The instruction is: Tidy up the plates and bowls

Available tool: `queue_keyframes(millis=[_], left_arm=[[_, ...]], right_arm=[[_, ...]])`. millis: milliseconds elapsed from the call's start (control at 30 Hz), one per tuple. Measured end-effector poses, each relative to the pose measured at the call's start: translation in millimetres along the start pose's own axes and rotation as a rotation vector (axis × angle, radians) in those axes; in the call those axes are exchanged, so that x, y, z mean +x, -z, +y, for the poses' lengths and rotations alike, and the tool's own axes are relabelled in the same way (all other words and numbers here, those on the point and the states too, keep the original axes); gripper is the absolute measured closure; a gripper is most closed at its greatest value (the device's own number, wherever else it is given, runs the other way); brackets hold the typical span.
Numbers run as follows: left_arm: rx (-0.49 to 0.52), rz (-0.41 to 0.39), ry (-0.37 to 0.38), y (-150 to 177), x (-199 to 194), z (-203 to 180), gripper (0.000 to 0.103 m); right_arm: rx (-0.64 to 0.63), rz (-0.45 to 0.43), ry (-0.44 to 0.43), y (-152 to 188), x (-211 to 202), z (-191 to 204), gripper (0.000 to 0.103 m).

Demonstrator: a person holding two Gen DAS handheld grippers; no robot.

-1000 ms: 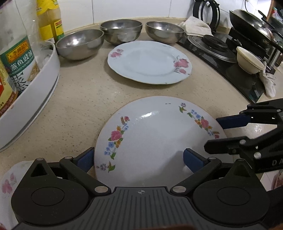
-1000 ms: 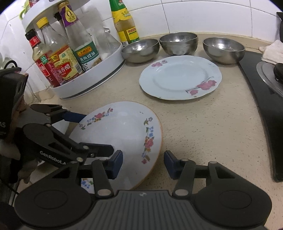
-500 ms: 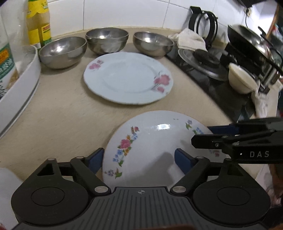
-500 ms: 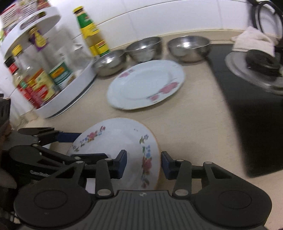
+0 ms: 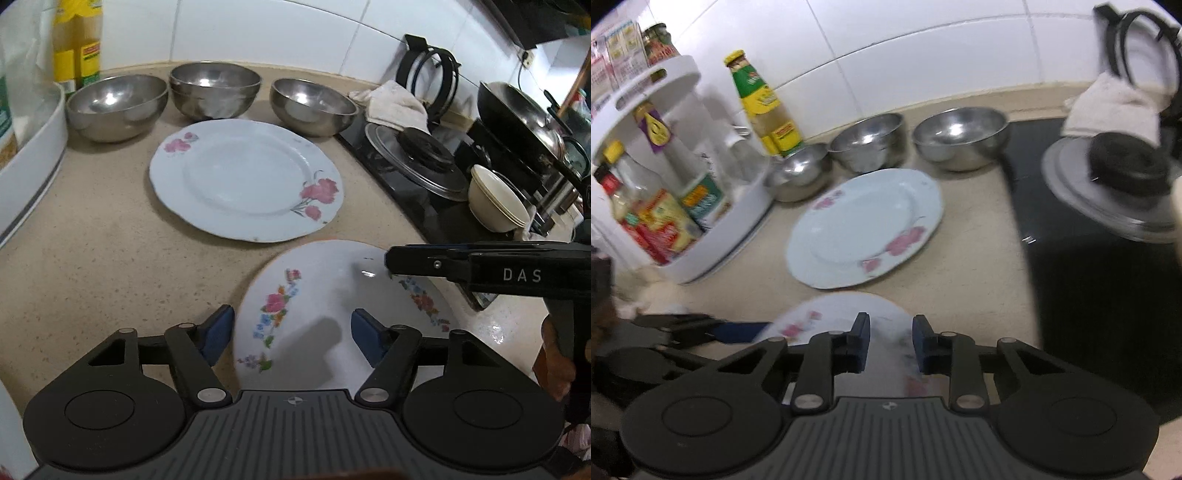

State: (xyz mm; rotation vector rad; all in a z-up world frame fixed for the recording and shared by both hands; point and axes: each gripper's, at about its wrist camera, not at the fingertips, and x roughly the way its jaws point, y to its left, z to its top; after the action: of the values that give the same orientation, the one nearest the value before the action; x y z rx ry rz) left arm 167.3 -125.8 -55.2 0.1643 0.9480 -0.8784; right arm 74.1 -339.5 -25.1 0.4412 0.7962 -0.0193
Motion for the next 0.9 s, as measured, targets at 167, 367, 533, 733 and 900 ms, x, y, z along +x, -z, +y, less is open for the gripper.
queue_keyframes(millis=[167, 367, 533, 733, 900], left_arm=[[-0.035, -0.015, -0.057, 10, -10, 6, 0.018], [-0.093, -0.027, -0.063, 22, -20, 9, 0.018], [-0.01, -0.005, -0.083, 27, -14, -13, 0.01], [-0.087, -0.021, -0.135, 26, -18, -5, 0.017], [-0.151, -0.043, -0.159, 20, -24, 9, 0.021]], right_arm=[[-0.031, 0.03, 0.042, 4, -7, -11, 0.077], [-0.08, 0.09, 0.012, 22, -22, -14, 0.076], [-0.045, 0.131, -0.062, 30, -17, -15, 0.073], [-0.072, 0.105, -0.04, 27, -5, 2, 0.073], [-0.065, 0.083, -0.075, 13, 1, 7, 0.073]])
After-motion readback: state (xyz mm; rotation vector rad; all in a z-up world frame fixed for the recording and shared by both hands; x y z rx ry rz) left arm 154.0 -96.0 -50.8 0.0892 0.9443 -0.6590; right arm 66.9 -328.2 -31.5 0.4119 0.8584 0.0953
